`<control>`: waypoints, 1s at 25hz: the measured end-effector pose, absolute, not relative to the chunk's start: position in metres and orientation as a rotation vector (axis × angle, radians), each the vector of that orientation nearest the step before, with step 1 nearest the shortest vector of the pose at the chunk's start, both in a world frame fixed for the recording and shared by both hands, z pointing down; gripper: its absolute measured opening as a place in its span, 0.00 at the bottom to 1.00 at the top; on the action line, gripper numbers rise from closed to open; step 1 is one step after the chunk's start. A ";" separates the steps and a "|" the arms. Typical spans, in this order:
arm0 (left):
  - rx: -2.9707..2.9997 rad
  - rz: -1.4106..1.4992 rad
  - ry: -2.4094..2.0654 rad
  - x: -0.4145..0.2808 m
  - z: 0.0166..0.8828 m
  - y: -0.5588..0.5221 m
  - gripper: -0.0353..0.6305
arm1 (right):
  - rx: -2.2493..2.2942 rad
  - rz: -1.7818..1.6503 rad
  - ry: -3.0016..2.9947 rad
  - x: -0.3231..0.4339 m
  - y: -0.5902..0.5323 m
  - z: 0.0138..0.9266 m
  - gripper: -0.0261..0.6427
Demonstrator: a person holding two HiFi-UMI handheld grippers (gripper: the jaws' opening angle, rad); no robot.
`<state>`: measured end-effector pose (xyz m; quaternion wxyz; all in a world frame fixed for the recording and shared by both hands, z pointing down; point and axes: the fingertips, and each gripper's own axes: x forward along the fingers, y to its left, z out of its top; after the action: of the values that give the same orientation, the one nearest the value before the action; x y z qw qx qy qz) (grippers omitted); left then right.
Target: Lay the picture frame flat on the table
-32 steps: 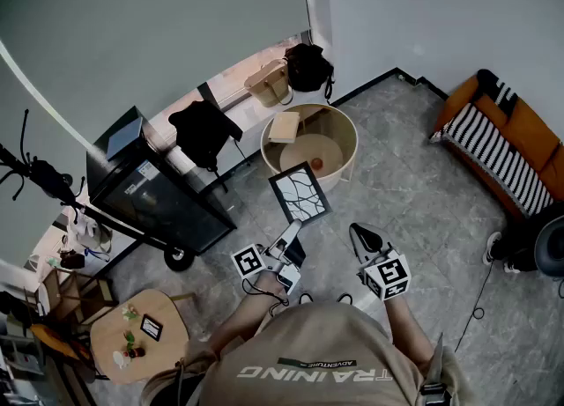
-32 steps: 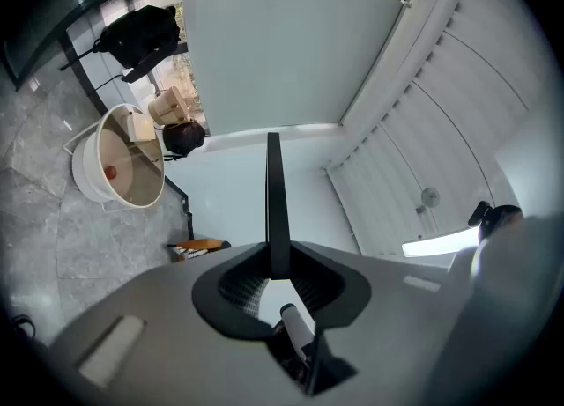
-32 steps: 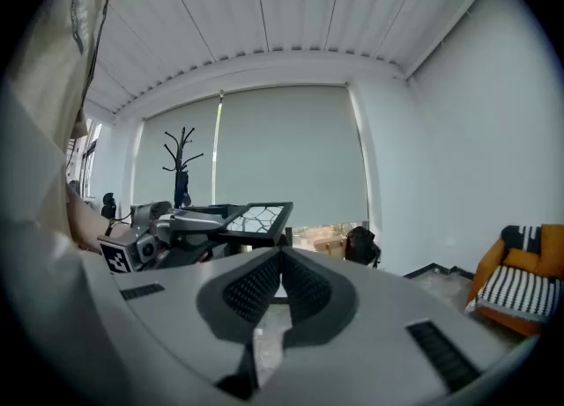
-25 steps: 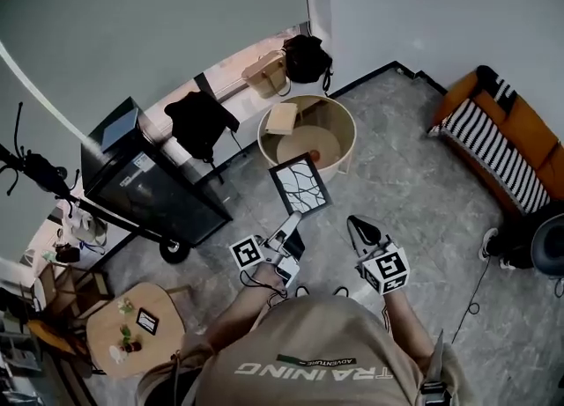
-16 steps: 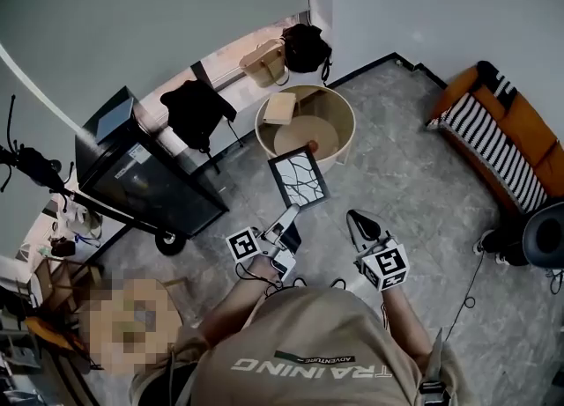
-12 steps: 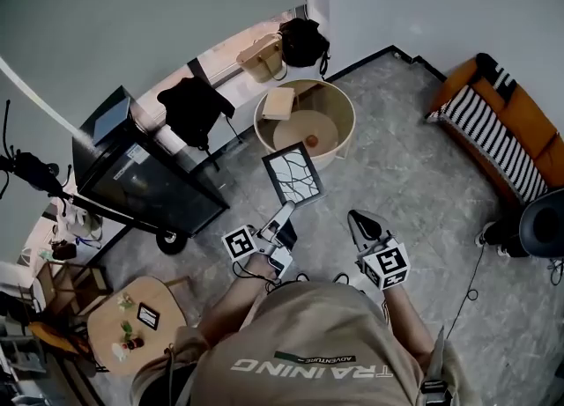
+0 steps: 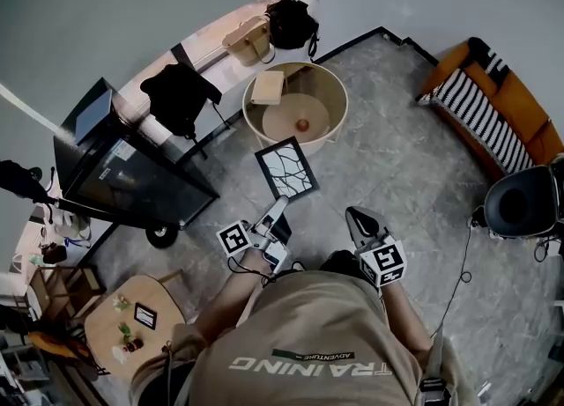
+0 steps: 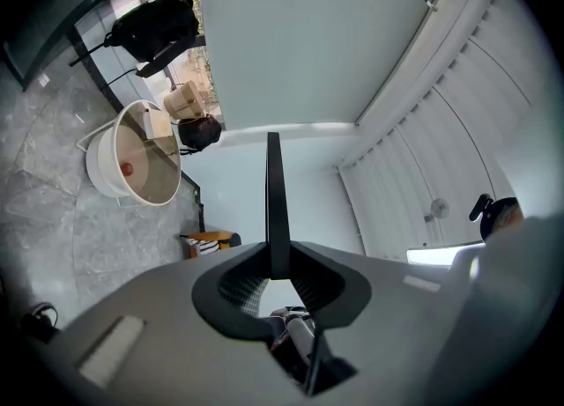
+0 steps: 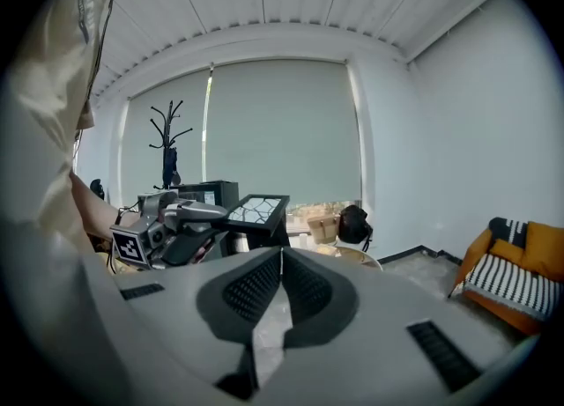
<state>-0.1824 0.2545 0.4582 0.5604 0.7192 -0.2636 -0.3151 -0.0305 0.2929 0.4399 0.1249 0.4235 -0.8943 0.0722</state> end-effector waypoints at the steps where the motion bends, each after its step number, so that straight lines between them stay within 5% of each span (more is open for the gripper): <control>1: 1.689 -0.742 -0.614 -0.181 0.460 0.252 0.17 | 1.232 0.216 -2.600 -0.031 0.290 0.442 0.05; 25: 1.622 -0.665 -0.671 -0.065 0.492 0.068 0.17 | 1.118 0.241 -2.628 0.068 0.071 0.468 0.05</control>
<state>-0.0649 0.0680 0.4920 0.5909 0.6972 -0.2884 -0.2858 0.0681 0.0712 0.4676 0.1374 0.3864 -0.9082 0.0833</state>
